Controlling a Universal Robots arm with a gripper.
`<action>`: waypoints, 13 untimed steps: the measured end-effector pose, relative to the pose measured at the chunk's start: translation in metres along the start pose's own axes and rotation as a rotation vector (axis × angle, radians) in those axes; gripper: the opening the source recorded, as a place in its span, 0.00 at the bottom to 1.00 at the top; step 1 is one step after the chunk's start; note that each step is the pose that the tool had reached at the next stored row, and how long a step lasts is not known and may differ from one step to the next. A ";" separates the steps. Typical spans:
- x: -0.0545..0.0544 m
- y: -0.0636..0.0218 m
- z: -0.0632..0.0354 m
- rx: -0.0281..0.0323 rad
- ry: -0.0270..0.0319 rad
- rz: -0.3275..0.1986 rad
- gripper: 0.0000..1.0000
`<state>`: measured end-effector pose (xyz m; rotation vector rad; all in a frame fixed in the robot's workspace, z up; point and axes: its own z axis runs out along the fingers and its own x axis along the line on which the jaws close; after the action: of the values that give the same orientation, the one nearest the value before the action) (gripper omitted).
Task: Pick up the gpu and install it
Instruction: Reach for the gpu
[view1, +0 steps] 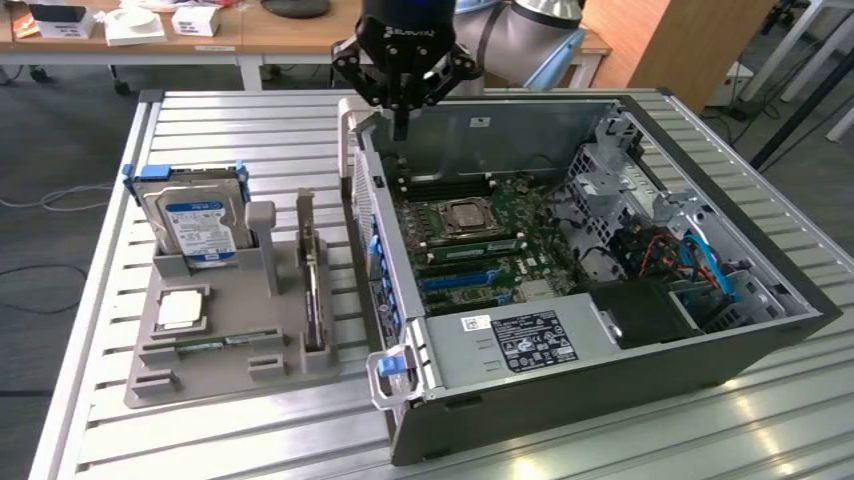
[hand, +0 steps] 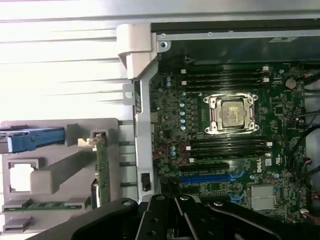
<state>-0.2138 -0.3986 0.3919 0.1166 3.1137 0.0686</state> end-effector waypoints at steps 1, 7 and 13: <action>0.005 -0.0004 0.0000 0.0000 0.0000 0.000 0.11; 0.031 -0.0023 -0.0002 0.0000 0.0000 0.000 0.11; 0.055 -0.0042 -0.0002 0.0000 -0.0001 0.000 0.11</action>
<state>-0.2689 -0.3986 0.3906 0.1165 3.1136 0.0686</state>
